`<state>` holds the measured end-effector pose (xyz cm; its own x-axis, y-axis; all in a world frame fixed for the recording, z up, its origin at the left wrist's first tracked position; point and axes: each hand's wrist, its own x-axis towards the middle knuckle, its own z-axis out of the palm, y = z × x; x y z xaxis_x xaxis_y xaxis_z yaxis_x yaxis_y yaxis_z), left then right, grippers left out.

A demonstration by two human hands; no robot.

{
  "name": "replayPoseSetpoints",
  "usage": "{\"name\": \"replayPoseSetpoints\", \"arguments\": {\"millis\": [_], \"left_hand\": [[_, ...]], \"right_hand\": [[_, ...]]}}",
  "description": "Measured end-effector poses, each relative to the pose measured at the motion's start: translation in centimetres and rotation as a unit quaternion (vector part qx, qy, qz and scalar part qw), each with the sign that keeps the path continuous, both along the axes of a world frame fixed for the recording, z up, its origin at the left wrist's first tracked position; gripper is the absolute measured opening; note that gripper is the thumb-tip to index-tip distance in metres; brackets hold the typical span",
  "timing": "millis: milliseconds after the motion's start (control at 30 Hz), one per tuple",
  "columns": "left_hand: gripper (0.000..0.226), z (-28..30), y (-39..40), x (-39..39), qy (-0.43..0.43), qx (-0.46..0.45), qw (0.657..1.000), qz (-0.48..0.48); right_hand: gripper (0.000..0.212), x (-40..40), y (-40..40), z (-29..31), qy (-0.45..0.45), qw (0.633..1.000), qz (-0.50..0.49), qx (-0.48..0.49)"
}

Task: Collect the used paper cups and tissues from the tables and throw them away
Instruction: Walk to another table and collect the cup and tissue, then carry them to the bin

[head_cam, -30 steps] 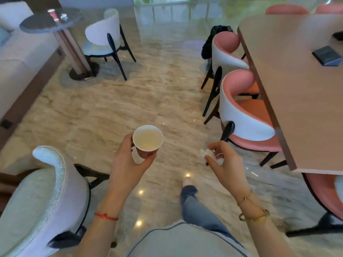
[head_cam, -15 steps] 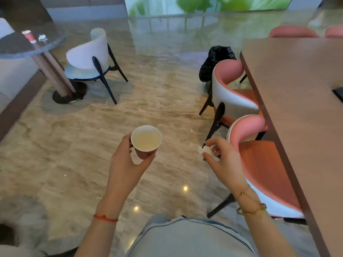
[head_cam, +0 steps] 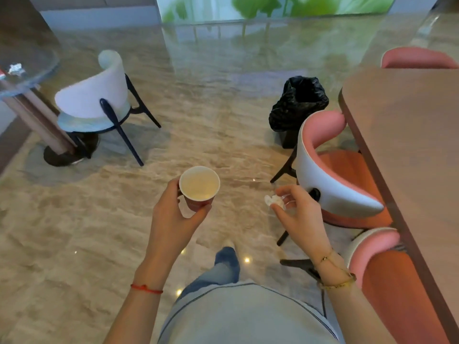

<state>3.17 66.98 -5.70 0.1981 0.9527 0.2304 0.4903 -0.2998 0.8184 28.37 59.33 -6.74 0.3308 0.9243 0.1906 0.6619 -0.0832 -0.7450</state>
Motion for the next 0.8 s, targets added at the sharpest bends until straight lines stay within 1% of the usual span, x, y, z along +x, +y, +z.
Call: {"name": "replayPoseSetpoints", "arguments": {"millis": [167, 333, 533, 667, 800], "left_hand": [[0.060, 1.8, 14.7, 4.9, 0.013, 0.018, 0.998, -0.058], [0.060, 2.7, 26.3, 10.0, 0.026, 0.017, 0.994, -0.106], [0.063, 1.7, 37.6, 16.2, 0.023, 0.000, 0.993, -0.119], [0.062, 0.9, 45.7, 21.9, 0.021, -0.006, 0.992, -0.124], [0.062, 1.3, 54.4, 28.7, 0.010, -0.002, 0.991, -0.131]], "right_hand": [[0.027, 4.0, 12.9, 1.8, 0.004, 0.999, -0.032, 0.012], [0.026, 7.9, 22.7, 2.6, 0.004, 0.997, -0.071, 0.016], [0.024, 13.6, 32.8, 0.9, 0.034, 0.994, -0.100, 0.001], [0.025, 19.3, 41.0, -0.5, 0.016, 0.994, -0.105, -0.008], [0.027, 26.5, 50.3, 0.0, -0.001, 0.994, -0.110, 0.000]]}}
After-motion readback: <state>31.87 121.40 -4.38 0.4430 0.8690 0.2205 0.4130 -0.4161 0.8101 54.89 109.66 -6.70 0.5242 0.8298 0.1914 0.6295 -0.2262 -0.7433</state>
